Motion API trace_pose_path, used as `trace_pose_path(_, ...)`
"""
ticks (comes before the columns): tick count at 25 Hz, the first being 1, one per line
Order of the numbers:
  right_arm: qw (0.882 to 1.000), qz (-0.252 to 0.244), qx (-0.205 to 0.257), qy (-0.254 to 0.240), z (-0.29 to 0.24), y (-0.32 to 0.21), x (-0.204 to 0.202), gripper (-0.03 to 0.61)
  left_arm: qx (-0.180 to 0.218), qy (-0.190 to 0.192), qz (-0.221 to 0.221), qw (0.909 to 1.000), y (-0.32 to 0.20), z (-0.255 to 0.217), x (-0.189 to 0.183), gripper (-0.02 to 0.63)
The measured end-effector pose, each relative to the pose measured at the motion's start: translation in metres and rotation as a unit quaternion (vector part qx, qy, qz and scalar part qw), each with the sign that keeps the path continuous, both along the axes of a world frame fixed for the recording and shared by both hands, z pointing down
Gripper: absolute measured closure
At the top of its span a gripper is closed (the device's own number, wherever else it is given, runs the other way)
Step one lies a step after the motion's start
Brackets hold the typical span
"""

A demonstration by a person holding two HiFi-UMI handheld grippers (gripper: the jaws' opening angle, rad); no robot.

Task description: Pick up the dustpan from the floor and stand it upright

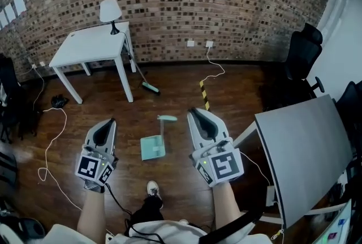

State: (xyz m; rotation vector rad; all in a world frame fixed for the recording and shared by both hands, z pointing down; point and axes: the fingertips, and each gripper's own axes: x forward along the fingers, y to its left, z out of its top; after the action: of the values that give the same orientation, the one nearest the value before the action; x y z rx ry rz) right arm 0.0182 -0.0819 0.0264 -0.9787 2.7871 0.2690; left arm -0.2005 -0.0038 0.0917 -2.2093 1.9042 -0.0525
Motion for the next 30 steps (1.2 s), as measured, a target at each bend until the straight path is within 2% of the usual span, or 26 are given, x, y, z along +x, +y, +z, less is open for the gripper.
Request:
trace_pose_path(3,1.000,-0.012,-0.010,-0.001,0.007,0.047,0.035,0.551,-0.005,0.007,-0.004,1.0000,0.048,0.008,0.044,0.617)
trace_pose_path(7,0.999,-0.019,-0.012,0.026,0.011,0.099,0.083,0.551,-0.013,0.024,-0.022,0.9994,0.099,0.010,0.087,0.618)
trace_pose_path(13,1.000,-0.008,-0.022,0.021,0.004,0.148,0.136,0.551,-0.016,0.009,-0.015,0.9997,0.156,-0.008,0.135,0.617)
trace_pose_path(21,0.999,-0.002,-0.032,0.002,-0.004,0.191,0.150,0.552,-0.007,0.001,-0.005,1.0000,0.187,-0.023,0.159,0.617)
trace_pose_path(25,0.999,0.016,-0.031,0.027,0.003,0.198,0.142,0.574,-0.009,-0.003,-0.001,1.0000,0.194,-0.021,0.161,0.617)
trace_pose_path(30,0.999,0.018,-0.037,0.035,0.004,0.202,0.145,0.574,-0.009,-0.002,0.006,0.9999,0.196,-0.025,0.167,0.617)
